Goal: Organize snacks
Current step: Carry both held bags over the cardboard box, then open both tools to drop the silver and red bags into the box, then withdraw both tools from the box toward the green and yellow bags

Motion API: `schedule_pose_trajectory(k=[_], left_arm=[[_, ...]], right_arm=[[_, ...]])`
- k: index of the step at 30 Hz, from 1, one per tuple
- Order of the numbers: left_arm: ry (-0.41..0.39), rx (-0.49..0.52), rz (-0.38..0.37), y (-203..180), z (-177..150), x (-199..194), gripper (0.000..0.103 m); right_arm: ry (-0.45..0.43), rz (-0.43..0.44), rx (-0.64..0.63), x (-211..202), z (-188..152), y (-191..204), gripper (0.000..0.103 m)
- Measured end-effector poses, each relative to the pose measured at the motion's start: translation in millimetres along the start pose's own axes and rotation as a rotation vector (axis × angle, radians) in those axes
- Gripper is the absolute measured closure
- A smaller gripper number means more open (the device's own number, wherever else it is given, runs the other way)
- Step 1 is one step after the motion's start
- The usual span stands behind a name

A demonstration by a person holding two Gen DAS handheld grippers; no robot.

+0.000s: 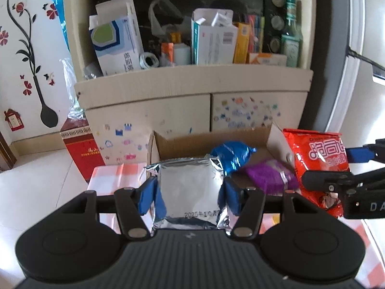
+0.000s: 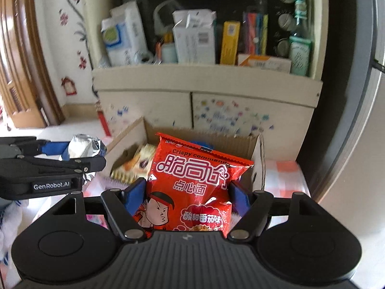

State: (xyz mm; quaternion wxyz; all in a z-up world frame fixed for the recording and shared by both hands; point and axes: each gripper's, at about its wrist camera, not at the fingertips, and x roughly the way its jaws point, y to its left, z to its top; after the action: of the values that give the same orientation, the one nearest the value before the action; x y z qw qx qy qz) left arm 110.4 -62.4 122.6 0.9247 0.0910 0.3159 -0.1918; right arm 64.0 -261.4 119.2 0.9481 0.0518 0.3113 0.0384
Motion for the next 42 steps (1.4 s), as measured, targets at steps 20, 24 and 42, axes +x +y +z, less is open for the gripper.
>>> schedule_pose_trajectory(k=[20, 24, 42], left_arm=[[0.006, -0.113, 0.006, -1.7, 32.3, 91.5, 0.029], [-0.010, -0.080, 0.013, -7.6, 34.1, 87.2, 0.019], [0.074, -0.066, 0.056, 27.9, 3.2, 32.4, 0.019]], right_arm=[[-0.057, -0.091, 0.237, 67.7, 31.1, -30.1, 0.019], [-0.072, -0.099, 0.258, 68.0, 31.8, -34.8, 0.010], [0.034, -0.039, 0.130, 43.6, 19.0, -9.1, 0.004]])
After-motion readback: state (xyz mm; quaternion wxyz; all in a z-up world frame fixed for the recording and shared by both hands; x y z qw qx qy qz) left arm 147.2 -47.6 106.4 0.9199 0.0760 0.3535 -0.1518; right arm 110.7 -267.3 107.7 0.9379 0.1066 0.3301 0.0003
